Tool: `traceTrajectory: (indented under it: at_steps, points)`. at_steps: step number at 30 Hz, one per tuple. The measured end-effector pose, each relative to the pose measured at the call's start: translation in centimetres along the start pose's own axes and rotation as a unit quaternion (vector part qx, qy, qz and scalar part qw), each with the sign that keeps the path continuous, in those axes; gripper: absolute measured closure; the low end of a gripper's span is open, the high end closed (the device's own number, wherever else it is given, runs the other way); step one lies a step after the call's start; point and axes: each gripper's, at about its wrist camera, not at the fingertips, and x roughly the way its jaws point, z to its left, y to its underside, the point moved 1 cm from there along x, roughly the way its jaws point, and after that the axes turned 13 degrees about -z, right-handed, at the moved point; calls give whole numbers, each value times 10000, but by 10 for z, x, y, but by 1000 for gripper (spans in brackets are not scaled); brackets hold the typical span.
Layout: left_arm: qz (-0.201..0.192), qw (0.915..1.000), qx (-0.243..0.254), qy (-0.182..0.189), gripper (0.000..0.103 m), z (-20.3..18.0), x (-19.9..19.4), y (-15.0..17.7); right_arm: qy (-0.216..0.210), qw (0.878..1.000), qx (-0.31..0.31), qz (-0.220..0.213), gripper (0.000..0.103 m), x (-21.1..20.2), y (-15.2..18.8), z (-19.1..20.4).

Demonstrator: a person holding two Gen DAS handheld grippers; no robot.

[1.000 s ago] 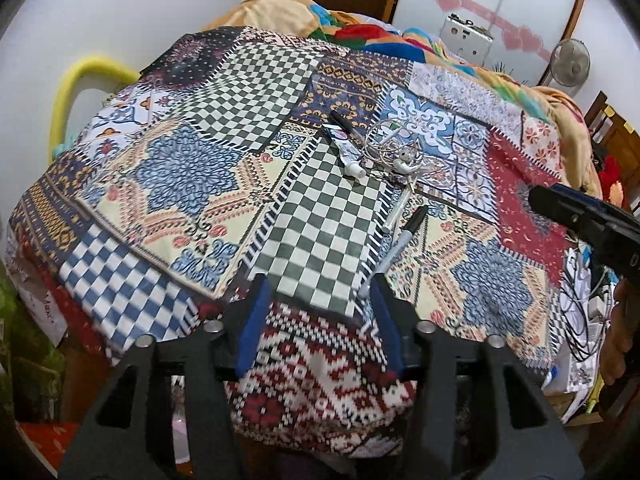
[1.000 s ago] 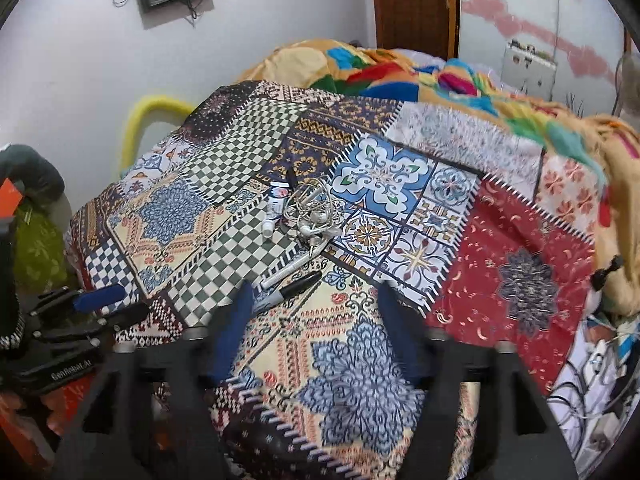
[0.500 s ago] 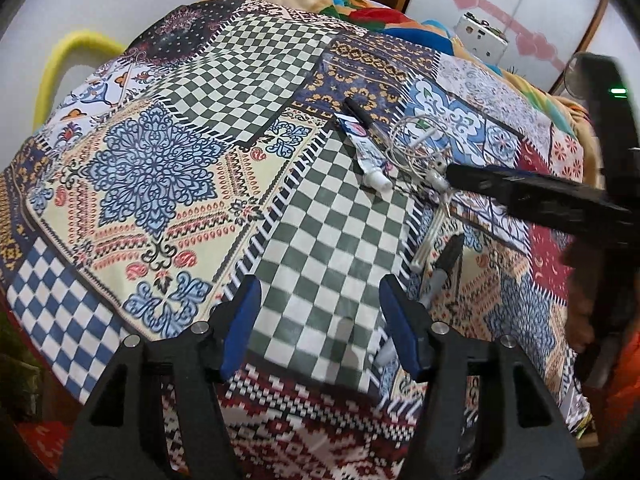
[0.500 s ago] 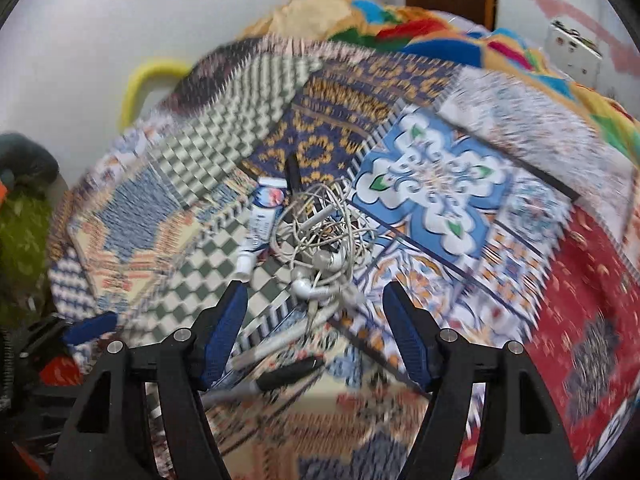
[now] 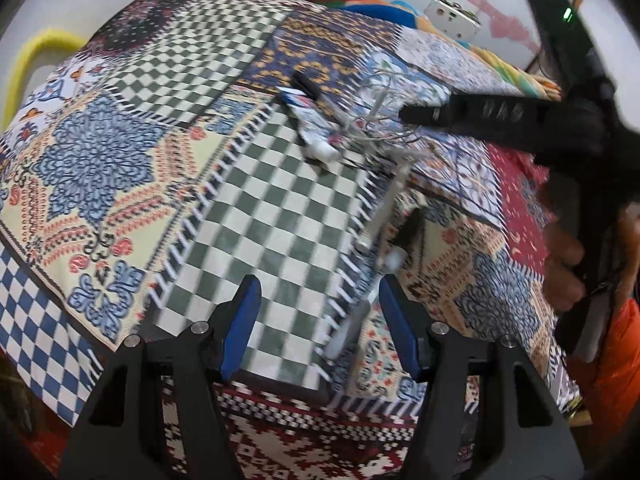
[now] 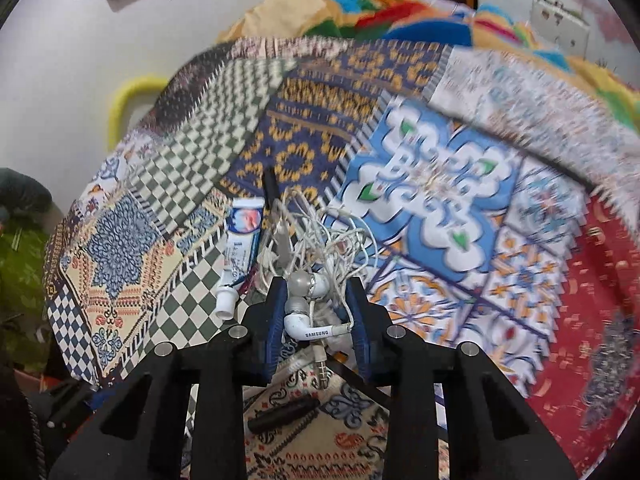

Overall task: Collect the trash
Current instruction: 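Grasp the white earphones with the right tool while the left tool grasps the black marker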

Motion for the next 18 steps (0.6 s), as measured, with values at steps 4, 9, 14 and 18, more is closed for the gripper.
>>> traceTrajectory:
  at_steps: [4,9,14,18]
  points:
    - [67,9997,226,92,43,-16,2,6,37,9995,101,-290,76,-33,-8,-9]
    - [183,9989,422,32,55,-28,9,11,146,9988,148,-454,76,-55,-7,-17]
    - [279,9988,413,21,63,-33,13,14,247,9985,274,-414,76,-79,14,-36]
    - [357,9987,340,121,77,-35,12,16,467,9982,304,-215,76,-89,44,-51]
